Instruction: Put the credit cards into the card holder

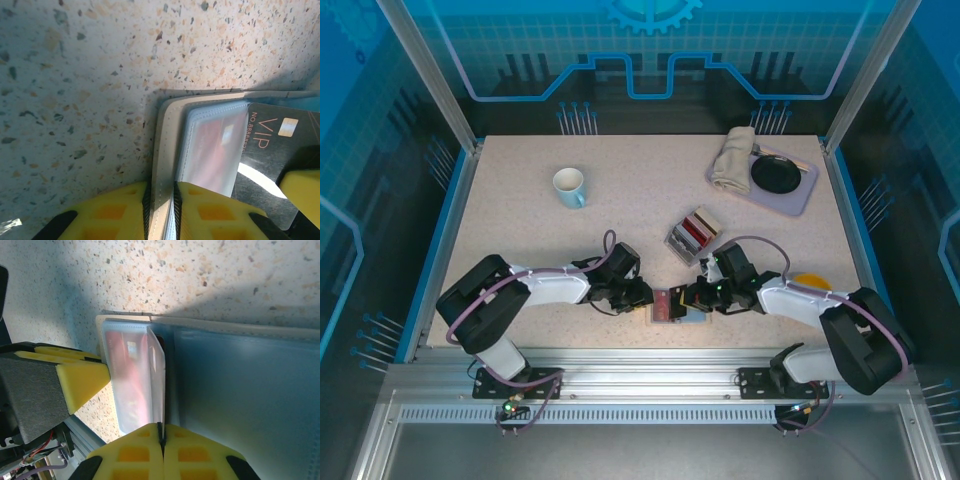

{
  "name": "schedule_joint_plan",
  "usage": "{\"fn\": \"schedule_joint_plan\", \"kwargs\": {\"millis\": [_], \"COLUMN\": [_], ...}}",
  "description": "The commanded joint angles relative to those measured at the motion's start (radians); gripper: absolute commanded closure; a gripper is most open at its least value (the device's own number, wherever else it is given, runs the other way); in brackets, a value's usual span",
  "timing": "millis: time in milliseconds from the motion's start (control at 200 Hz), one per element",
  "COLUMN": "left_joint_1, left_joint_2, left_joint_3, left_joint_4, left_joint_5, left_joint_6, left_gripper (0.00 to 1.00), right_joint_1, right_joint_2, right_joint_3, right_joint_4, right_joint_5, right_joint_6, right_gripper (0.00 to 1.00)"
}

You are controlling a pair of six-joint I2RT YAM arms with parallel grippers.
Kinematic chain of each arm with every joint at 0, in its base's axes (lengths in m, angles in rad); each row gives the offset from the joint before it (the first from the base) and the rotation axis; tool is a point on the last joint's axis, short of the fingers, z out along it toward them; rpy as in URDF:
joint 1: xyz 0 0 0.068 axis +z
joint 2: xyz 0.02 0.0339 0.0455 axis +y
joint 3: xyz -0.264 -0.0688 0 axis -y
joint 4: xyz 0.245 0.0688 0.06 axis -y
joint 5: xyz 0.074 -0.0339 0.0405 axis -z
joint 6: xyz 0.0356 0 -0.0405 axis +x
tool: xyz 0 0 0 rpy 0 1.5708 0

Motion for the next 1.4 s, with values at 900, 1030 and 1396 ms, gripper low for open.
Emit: {"fn": "schedule_joint_plan", "kwargs": {"millis": [900,1030,1396], "left_joint_1": [-0.013,-0.012,-0.013], "left_joint_2": [0.018,0.021,0.013], "left_joint_3": [0.01,0.012,0.01], "left_joint_4": [-0.006,-0.001,-0.005], "left_joint_5": [-0.006,-0.001,-0.002], "left_joint_6": [-0.026,-0.026,-0.025], "left_gripper": [0.8,0.8,0.8], "right_joint_1": [-0.016,-0.006,0.046], "right_joint_2": [0.016,0.048,0.121], "right_joint_3": [-0.018,-0.015,0.032], "right_joint_4": [-0.097,-0.045,0.013], "right_joint_5": [-0.058,-0.089,-0.07], "right_joint_6": [-0.046,-0.028,0.013], "right_gripper": [0.94,0.94,0.92]}}
